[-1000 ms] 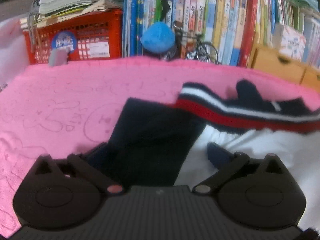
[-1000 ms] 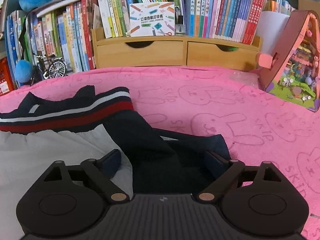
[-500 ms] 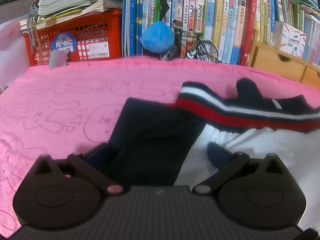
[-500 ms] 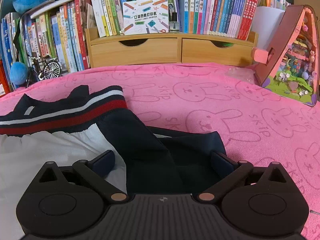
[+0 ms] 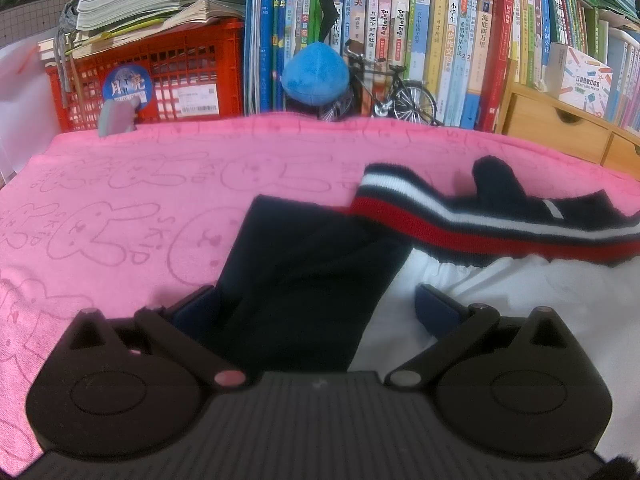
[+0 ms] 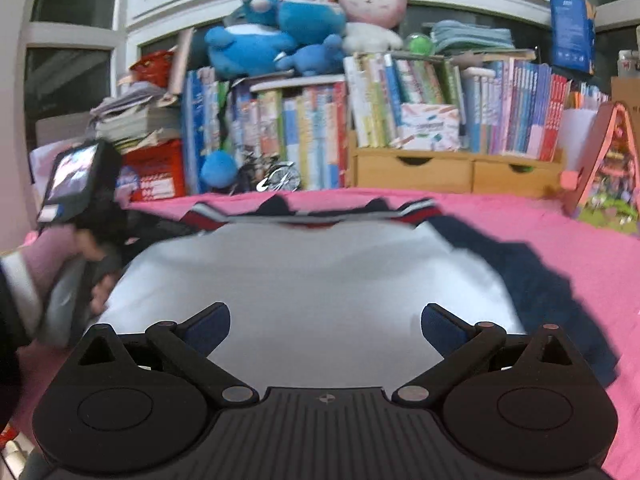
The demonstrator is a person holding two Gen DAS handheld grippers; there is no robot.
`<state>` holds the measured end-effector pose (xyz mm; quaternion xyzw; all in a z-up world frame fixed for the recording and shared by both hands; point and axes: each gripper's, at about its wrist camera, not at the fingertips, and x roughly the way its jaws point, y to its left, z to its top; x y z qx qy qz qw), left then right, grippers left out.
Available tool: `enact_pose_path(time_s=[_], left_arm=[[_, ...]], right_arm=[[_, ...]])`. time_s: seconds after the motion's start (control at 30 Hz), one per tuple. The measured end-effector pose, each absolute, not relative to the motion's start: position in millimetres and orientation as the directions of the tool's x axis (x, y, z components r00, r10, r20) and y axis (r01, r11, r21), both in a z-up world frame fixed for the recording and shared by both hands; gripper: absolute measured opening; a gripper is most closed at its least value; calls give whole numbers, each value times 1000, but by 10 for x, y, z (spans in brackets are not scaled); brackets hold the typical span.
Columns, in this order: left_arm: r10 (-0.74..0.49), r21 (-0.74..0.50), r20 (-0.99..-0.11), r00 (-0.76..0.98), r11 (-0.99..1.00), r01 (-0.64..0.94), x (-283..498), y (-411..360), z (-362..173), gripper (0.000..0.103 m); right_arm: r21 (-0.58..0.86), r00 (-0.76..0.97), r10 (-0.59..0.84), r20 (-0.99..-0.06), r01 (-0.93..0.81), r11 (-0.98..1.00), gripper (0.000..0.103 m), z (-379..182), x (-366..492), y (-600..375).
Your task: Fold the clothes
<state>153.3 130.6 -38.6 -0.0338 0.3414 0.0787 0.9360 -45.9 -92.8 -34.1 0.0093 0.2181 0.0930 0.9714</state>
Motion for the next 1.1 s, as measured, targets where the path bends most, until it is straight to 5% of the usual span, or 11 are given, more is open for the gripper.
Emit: enact_pose_path(time_s=[0.43,0.8,0.9,0.97,1.1], left_arm=[[126,-11,-643,756,985,-174,1532,1304,-384,103],[129,-12,-641,756,984,-178,1537,1306,-382,103],[130,-12,-640,757,984,-180,1537,1304,-381,103],[131,-12,-640,757,983,-181,1537,1304,-381,103],[132,-12,-640,757,983,-182,1538,1303,-381,103]], right_arm=[[84,814,202,-544,-187,979,103,-536,-350,-702],[124,839,205,-504,-165,979,101,-475,-447,-609],[150,835,198,-514,-140,979,80,-395,-464,-598],[99,830,151,-537,-116,988,51,-343,-475,-541],[37,814,122,-569,-123,992,42,-312,-533,-422]])
